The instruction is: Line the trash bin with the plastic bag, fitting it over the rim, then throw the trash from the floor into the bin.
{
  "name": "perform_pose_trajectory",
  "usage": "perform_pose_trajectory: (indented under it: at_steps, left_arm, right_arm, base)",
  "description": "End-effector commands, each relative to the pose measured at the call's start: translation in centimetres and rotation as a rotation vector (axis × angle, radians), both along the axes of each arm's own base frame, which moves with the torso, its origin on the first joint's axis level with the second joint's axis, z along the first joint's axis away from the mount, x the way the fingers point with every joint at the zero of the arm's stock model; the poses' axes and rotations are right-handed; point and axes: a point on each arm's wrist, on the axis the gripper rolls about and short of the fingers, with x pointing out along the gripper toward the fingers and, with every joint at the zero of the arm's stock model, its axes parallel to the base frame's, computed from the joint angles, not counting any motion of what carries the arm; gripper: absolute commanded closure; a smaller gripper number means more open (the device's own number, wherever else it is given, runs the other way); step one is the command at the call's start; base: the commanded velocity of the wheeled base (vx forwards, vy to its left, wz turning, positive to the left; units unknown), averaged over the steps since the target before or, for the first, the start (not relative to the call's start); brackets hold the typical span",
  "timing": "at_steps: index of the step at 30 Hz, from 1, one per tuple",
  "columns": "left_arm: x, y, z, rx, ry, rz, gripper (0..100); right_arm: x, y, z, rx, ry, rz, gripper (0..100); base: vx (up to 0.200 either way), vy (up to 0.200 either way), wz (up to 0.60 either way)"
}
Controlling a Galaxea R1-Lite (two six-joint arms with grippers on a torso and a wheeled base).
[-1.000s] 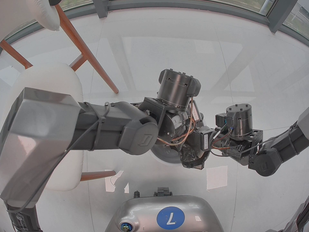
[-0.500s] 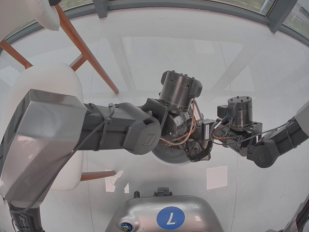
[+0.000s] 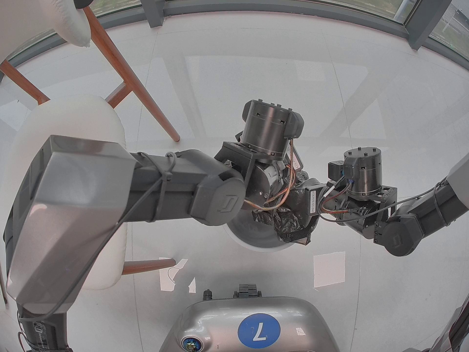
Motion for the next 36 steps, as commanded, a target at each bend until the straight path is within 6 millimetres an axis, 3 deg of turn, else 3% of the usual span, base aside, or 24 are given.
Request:
perform_pose_trajectory:
  at_steps: [1,13,25,26,36]
  left_arm:
    - [0.1,-0.2,-0.5,0.007,0.008,0.0,100]
    - [-0.1,0.5,0.9,-0.004,-0.023,0.033,100]
    - [-0.1,0.4,0.3,0.011,-0.016,0.059,100]
    - [-0.1,0.4,0.3,0.012,-0.016,0.057,0]
    - [-0.3,0.6,1.4,-0.012,-0.035,0.055,0]
  right_arm:
    - [0.0,0.0,0.0,0.0,0.0,0.0,100]
    - [0.1,-0.5,0.0,0.0,0.006,-0.012,100]
    - [0.1,-0.4,0.0,-0.002,0.004,-0.011,100]
    - [0.1,-0.4,0.0,-0.002,0.004,-0.011,100]
    - [0.1,-0.5,0.1,0.001,0.002,-0.011,100]
  base:
    - [0.0,0.0,0.0]
    - [0.0,0.0,0.0]
    - [0.0,0.0,0.0]
    - [0.0,0.0,0.0]
    - [0.0,0.0,0.0]
